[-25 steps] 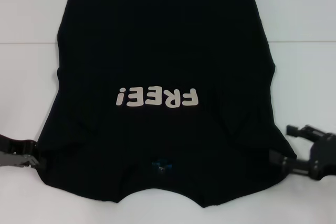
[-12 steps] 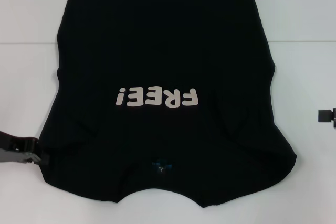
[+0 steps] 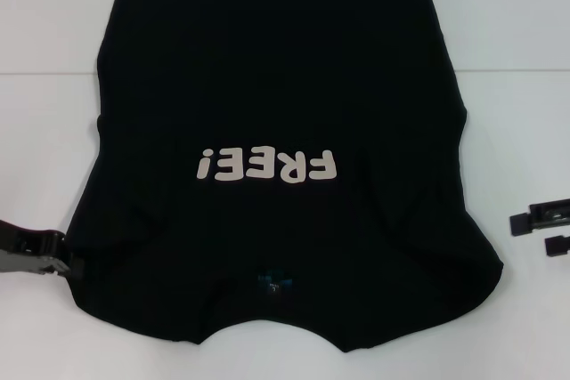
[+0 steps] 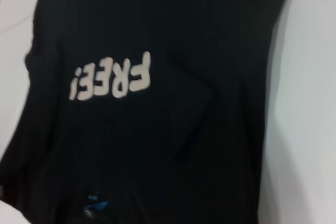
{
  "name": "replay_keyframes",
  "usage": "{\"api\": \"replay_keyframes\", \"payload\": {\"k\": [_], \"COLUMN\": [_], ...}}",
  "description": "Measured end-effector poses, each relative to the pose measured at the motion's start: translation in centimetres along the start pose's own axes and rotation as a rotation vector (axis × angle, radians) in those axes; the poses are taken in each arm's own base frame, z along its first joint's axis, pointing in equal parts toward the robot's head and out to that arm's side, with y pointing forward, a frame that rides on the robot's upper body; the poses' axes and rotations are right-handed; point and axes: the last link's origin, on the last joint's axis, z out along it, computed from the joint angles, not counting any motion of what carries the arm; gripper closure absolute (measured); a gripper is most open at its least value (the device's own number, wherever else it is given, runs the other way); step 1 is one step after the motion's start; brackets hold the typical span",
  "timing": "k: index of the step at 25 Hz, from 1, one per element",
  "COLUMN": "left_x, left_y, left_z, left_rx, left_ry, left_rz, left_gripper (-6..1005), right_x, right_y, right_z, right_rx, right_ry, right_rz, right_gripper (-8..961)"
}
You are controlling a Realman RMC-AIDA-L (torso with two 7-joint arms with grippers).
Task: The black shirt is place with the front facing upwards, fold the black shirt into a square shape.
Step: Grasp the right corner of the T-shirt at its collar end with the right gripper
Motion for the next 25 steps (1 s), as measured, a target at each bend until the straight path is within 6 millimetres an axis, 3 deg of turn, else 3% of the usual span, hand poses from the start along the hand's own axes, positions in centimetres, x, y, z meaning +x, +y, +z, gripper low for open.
{"api": "replay_keyframes", "payload": {"k": [12, 25], "left_x": [-0.2, 0.0], "left_y": [0.3, 0.5], "left_z": [0.3, 0.4], "left_rx": [-0.010, -0.015], "left_ry": [-0.007, -0.006], "left_rz": [0.012, 0.018], "left_gripper": [977, 976], "right_x": [-0.1, -0.4], "right_y": [1.0, 1.9], "right_z": [4.6, 6.7], "right_rx": [0.052, 0.063], "right_ry": [0.063, 0.075], "right_rz": [-0.034, -0.066], "right_gripper": [6, 7]}}
